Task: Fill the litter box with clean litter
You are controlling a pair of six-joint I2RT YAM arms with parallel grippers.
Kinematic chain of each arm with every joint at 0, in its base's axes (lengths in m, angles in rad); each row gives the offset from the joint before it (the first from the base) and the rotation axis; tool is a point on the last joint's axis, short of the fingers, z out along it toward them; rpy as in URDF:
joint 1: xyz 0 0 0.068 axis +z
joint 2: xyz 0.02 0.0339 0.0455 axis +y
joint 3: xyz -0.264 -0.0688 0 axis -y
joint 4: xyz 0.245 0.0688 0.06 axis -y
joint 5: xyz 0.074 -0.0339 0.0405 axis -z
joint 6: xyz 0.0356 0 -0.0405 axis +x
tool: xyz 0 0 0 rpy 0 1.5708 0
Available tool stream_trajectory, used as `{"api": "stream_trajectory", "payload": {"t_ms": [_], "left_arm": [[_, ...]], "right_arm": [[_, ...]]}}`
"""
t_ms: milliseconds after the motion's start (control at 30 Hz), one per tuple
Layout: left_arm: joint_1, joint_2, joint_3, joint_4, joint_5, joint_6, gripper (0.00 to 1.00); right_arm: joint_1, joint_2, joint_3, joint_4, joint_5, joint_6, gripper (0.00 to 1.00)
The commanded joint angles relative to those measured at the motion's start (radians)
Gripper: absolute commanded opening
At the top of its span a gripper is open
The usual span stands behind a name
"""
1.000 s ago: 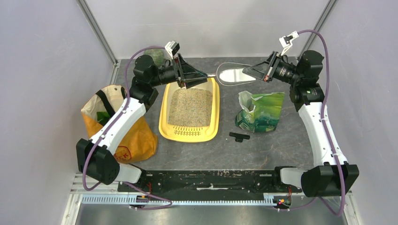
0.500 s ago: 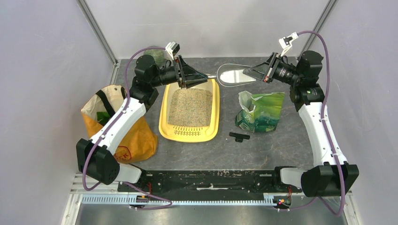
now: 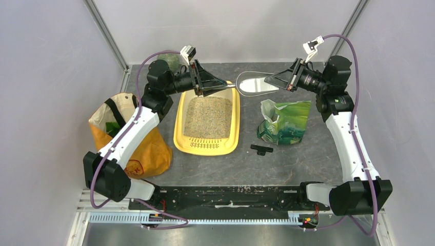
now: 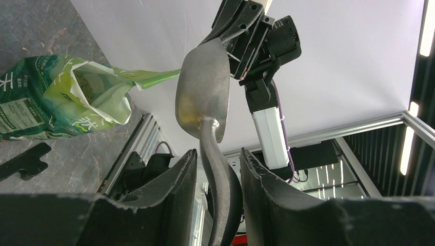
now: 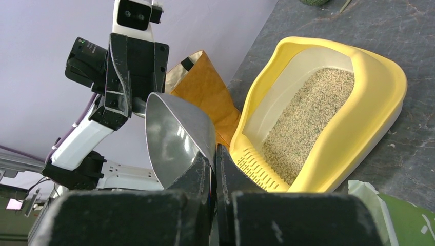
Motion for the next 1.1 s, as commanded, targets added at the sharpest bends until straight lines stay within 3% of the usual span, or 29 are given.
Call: {"api": "stream_trajectory", "payload": {"t_ms": [0, 333, 467, 600, 667, 733, 767, 867, 933, 1067], "left_arm": [[-0.006, -0.012, 0.039, 0.025, -0.009, 0.034, 0.44], [-0.023, -0.015, 0.044, 0.000, 0.004, 0.064, 0.40], [-0.031, -0.015, 0.045, -0.016, 0.003, 0.079, 0.31], [-0.035, -0.013, 0.047, -0.026, 0.002, 0.091, 0.29], [-0.035, -0.012, 0.048, -0.031, 0.003, 0.094, 0.21], [-0.034, -0.015, 0.045, -0.033, 0.002, 0.094, 0.04], [-0.034, -0.017, 0.045, -0.029, 0.002, 0.091, 0.02], [-0.031, -0.018, 0.039, 0.008, -0.001, 0.059, 0.02], [-0.027, -0.016, 0.040, 0.017, 0.000, 0.053, 0.02], [-0.017, -0.011, 0.046, -0.004, 0.005, 0.068, 0.02]], "right_arm": [[0.005, -0.025, 0.009, 0.032, -0.022, 0.001, 0.00], [0.011, -0.017, 0.017, 0.010, -0.015, -0.018, 0.00], [0.016, -0.014, 0.025, -0.017, -0.016, -0.037, 0.00], [0.016, -0.013, 0.031, -0.029, -0.012, -0.047, 0.00], [0.016, -0.012, 0.035, -0.029, -0.014, -0.048, 0.00], [0.016, -0.012, 0.037, -0.029, -0.016, -0.051, 0.00], [0.016, -0.011, 0.039, -0.028, -0.019, -0.057, 0.03], [0.013, -0.010, 0.064, -0.060, -0.026, -0.103, 0.45], [-0.001, -0.003, 0.101, -0.102, -0.031, -0.142, 0.65], [-0.097, 0.018, 0.176, -0.183, -0.067, -0.210, 0.75]]}}
